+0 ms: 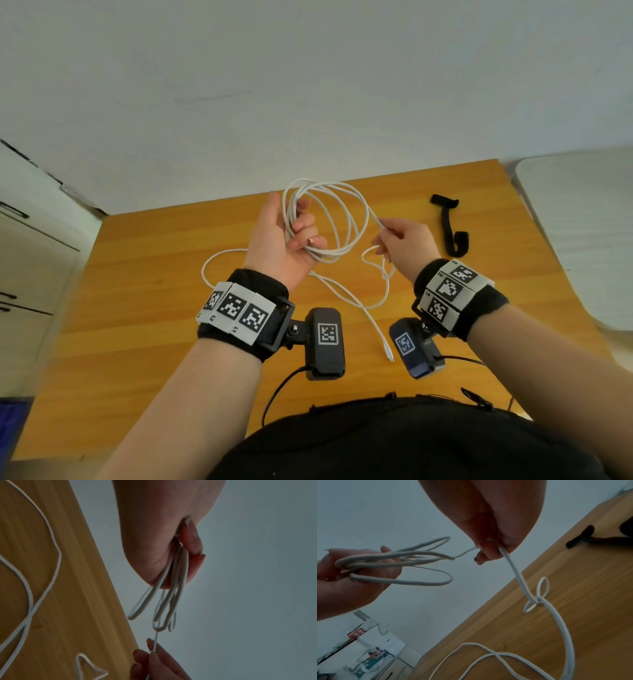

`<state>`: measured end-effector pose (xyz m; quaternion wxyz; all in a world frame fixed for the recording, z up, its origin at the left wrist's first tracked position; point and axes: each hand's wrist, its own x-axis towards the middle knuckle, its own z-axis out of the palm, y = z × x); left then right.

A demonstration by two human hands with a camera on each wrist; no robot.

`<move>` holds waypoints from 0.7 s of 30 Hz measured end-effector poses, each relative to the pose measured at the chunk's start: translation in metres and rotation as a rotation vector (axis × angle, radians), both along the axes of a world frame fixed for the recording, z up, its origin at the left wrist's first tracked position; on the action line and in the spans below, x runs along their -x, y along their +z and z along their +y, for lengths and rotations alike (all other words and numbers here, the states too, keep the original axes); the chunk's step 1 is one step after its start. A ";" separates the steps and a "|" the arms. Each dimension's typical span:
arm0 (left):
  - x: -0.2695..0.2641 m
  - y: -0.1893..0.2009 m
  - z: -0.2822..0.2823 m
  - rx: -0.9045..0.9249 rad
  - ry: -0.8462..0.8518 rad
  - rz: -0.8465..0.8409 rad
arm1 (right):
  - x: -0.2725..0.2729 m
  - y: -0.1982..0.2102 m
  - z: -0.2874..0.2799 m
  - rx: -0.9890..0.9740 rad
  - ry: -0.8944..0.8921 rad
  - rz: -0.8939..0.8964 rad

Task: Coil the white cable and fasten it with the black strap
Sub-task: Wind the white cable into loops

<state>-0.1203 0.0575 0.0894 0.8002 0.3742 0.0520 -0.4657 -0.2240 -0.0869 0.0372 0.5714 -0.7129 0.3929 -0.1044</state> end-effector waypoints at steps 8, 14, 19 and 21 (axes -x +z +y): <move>-0.014 0.009 0.013 0.038 0.029 0.008 | -0.008 0.002 0.018 0.003 -0.022 0.054; -0.023 0.014 0.024 0.084 0.087 0.052 | -0.017 0.000 0.034 0.187 0.184 0.226; -0.027 0.023 0.023 0.100 0.126 -0.006 | -0.024 0.006 0.042 0.179 0.320 0.257; -0.028 0.026 0.021 0.090 0.138 -0.038 | -0.026 0.009 0.042 0.118 0.317 0.246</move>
